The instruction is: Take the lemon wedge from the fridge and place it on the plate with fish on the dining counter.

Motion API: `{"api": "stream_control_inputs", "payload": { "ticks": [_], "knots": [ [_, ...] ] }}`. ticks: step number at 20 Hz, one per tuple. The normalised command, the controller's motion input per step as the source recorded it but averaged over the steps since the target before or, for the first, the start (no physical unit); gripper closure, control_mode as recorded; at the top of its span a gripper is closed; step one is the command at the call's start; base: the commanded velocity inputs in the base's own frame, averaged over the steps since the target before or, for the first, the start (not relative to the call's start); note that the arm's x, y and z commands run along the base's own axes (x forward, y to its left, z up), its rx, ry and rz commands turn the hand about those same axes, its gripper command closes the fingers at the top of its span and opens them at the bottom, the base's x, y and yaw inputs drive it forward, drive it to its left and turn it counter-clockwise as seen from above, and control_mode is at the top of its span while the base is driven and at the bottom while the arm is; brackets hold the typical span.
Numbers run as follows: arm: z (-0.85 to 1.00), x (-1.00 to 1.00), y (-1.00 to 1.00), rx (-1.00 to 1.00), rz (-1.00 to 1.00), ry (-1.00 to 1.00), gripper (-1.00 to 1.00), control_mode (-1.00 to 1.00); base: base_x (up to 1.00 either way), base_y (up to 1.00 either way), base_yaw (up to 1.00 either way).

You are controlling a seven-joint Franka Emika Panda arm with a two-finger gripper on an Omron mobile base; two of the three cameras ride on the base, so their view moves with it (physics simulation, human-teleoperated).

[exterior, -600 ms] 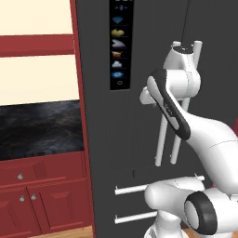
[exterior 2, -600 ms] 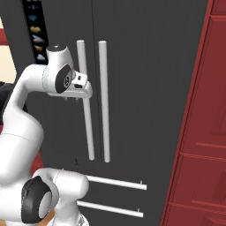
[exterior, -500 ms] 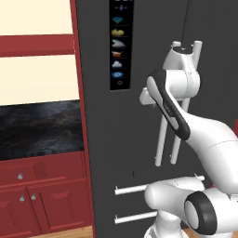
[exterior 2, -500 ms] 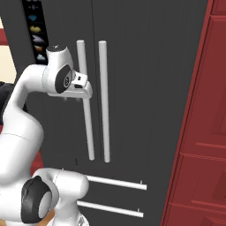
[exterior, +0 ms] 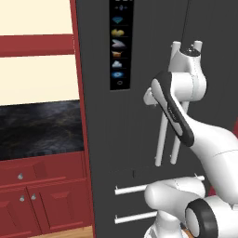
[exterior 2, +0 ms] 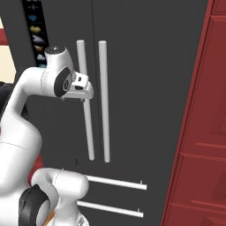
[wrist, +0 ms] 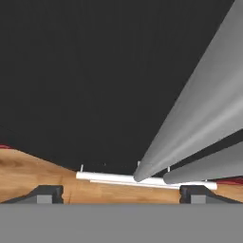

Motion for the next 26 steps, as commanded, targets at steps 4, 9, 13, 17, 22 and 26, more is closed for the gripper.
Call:
{"api": "stream_control_inputs", "payload": {
  "ticks": [4,9,13,17,22,26],
  "knots": [
    [0.00,-0.19,-0.27,0.00,-0.08,-0.08,-1.00,-1.00,0.00,0.00,0.00],
    [0.00,-0.26,-0.27,0.00,-0.08,-0.03,-1.00,-1.00,0.00,0.00,0.00],
    [0.00,-0.08,-0.08,0.00,-0.03,0.00,-1.00,-1.00,0.00,0.00,0.00],
    [0.00,0.00,0.00,0.00,0.00,0.00,-1.00,-1.00,0.00,0.00,0.00],
    [0.00,0.00,0.00,0.00,0.00,0.00,-1.00,-1.00,0.00,0.00,0.00],
    [0.00,0.00,0.00,0.00,0.00,0.00,-1.00,-1.00,0.00,0.00,0.00]
  ]
}}
